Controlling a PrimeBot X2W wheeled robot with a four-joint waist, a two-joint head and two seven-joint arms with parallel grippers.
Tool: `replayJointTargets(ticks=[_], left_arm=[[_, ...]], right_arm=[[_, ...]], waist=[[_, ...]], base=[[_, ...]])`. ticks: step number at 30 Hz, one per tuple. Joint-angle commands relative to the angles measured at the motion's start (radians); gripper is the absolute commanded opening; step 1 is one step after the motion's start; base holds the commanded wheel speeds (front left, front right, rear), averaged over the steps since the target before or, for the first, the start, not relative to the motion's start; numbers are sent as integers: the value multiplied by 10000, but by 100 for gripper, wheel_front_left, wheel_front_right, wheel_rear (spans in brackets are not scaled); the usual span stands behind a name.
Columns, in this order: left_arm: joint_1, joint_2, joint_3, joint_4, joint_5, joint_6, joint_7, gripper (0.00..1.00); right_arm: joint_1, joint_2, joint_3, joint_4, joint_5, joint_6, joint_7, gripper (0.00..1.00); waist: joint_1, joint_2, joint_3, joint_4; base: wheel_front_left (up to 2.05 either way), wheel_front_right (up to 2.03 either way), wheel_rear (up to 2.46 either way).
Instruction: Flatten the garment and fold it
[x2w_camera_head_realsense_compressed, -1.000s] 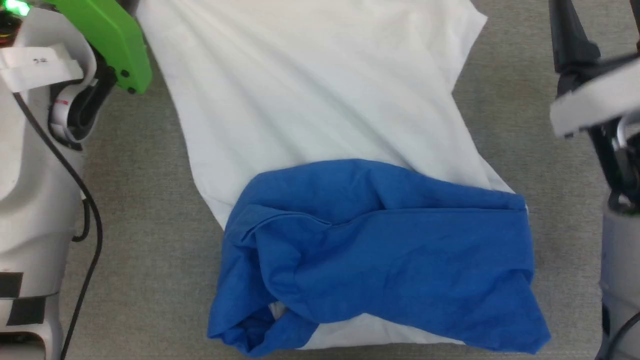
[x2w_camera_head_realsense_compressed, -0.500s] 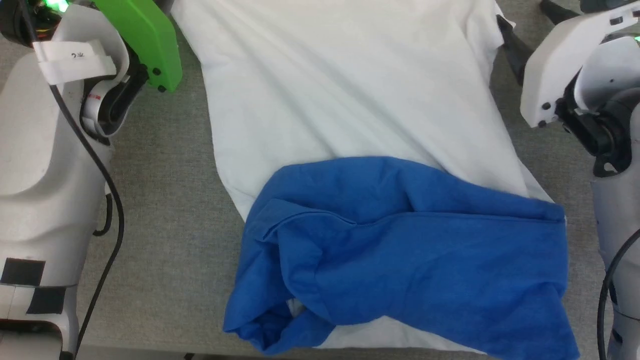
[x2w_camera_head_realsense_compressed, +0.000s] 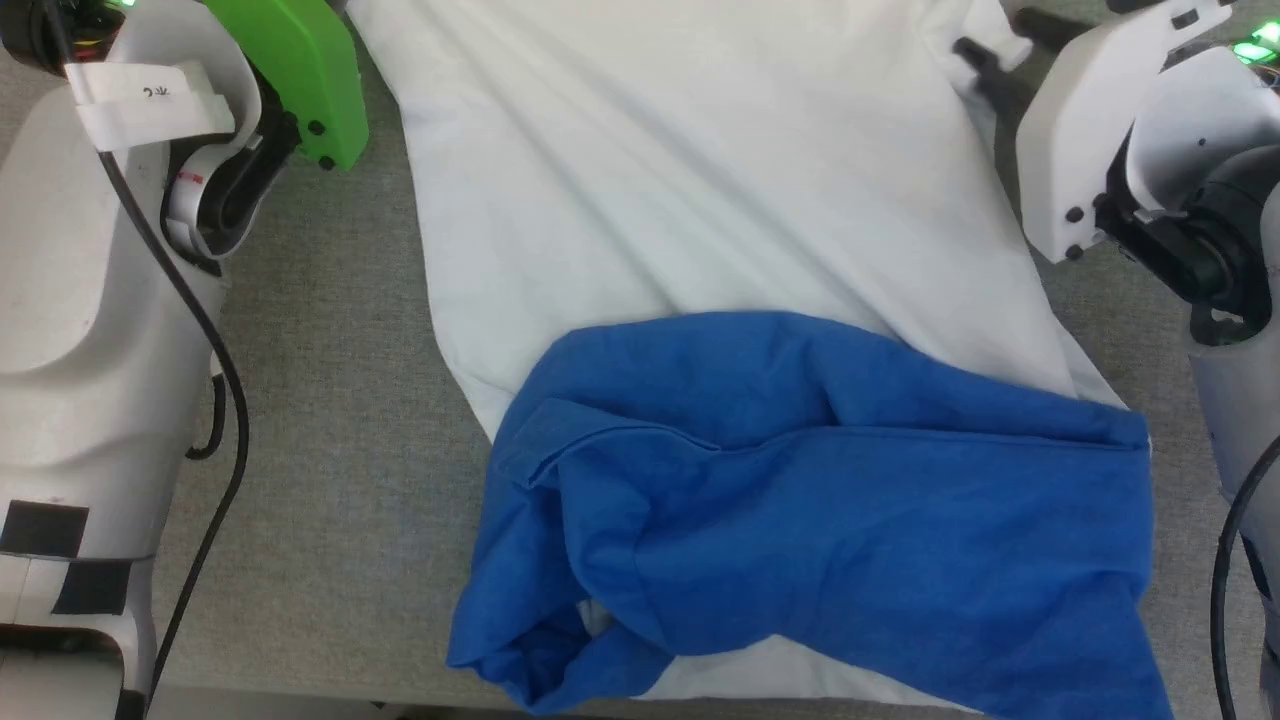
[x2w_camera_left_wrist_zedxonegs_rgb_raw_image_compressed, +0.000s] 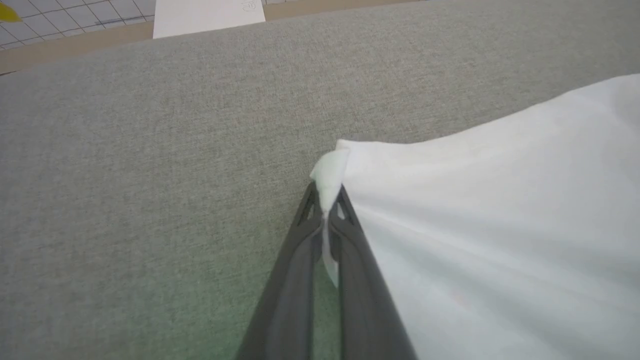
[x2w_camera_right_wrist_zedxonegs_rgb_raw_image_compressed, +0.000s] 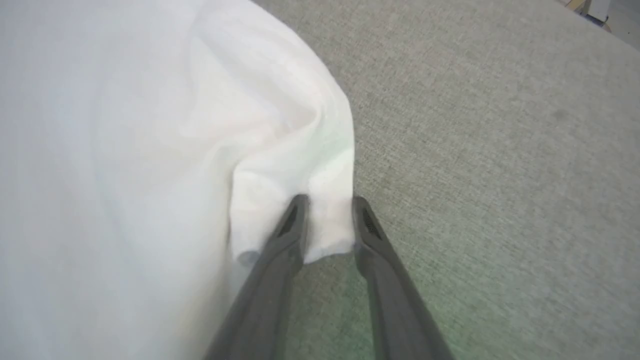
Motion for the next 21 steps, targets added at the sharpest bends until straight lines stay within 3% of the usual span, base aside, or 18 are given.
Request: replayJointTargets(ticks=[1,8,21], left_arm=[[-228,-2,-7,45,-68,-51,-109,0],[-267,-11,-33,137,-49,-35,-390,0],[-534,-17,164,236,474,184,-2465,0]], right_arm=[[229,-59,184,296,-59,-11,242,0],[78,-124,-187,371,-541,-11,-420,0],[-976,-888,-471,932,-1830,-11,-2896,0]], waist=[[0,-1,30,7],[0,-1,32,15],[0,-1,-684,-110]], base=[[0,0,0],[0,0,0],[0,0,0]])
